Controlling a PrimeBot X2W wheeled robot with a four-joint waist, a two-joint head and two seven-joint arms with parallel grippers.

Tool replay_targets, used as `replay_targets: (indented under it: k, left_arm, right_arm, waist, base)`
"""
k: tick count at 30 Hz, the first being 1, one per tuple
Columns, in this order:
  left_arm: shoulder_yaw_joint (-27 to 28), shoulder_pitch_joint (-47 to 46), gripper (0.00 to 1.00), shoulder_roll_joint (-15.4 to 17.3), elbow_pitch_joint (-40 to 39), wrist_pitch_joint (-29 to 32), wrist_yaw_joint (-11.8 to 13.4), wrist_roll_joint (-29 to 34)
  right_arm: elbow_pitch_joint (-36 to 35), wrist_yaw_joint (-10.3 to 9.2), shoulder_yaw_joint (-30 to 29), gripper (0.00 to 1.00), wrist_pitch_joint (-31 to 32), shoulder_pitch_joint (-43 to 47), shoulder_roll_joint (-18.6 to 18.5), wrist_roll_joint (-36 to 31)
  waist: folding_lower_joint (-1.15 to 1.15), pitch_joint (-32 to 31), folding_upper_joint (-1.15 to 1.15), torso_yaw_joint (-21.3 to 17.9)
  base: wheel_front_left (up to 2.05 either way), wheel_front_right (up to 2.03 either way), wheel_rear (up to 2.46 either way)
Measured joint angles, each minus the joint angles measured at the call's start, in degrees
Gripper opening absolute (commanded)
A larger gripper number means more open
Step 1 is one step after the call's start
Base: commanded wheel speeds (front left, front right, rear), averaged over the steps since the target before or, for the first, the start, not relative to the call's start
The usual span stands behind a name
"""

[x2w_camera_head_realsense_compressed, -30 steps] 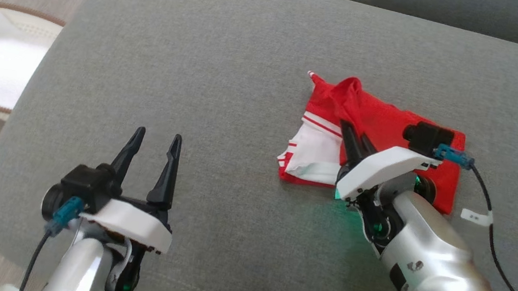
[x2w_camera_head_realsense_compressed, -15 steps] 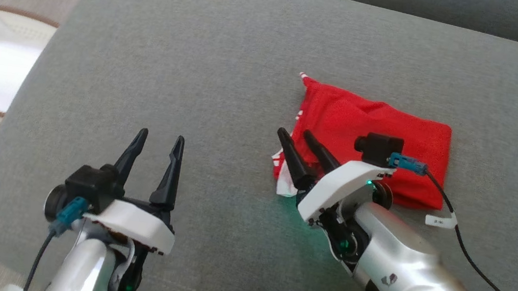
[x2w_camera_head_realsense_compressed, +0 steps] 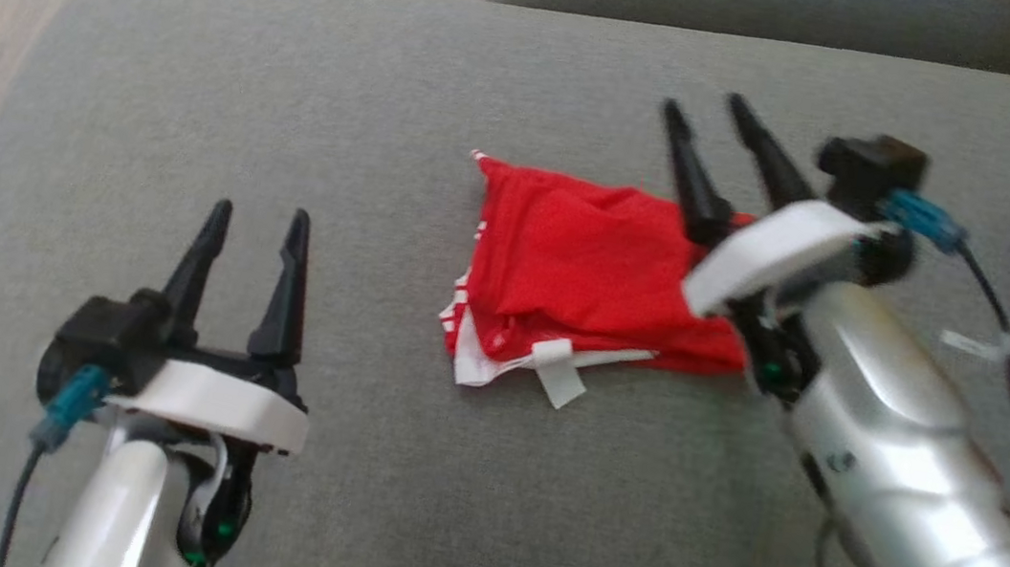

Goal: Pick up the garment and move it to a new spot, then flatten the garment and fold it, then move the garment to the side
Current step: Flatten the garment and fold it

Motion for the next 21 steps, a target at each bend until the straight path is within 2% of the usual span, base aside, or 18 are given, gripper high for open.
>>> replay_targets:
  k: [6,10,12,15,18,21]
  left_arm:
    - [1.27,-0.01,1.0,-0.01,-2.3,0.0,0.46,-0.48]
    - [1.3,0.01,1.0,-0.01,-3.21,0.0,0.45,-0.49]
    - [1.27,0.12,1.0,0.0,-3.56,0.0,0.44,-0.51]
    - [1.25,0.43,1.0,-0.01,-3.23,0.0,0.37,-0.81]
    - [1.26,0.66,1.0,-0.01,-2.86,0.0,0.26,-0.81]
    - [1.29,1.02,1.0,0.0,-2.72,0.0,-0.15,-0.74]
  right_arm:
    - [-7.58,0.0,-15.01,1.0,-0.15,10.81,-4.12,-18.66]
    - [-13.84,0.0,-25.71,1.0,-0.16,18.04,-2.97,-29.64]
    - [-19.72,0.0,-32.42,1.0,-0.16,22.64,-0.49,-36.5]
    - [-24.32,0.0,-36.4,1.0,-0.16,27.32,1.7,-40.07]
    - [-27.52,0.0,-37.91,1.0,-0.16,31.19,1.99,-41.89]
    - [-29.19,0.0,-37.77,1.0,-0.16,33.5,2.1,-40.33]
  waist:
    - [0.0,-0.78,0.0,-3.05]
    - [0.0,-1.13,0.0,-4.37]
    - [0.0,-1.32,0.0,-4.98]
    - [0.0,-1.46,0.0,-5.32]
    - [0.0,-1.56,0.0,-5.48]
    - [0.0,-1.71,0.0,-5.37]
  base:
    - [0.0,0.0,0.0]
    - [0.0,0.0,0.0]
    - [0.0,0.0,0.0]
    - [0.0,0.0,0.0]
    - [0.0,0.0,0.0]
    - [0.0,0.0,0.0]
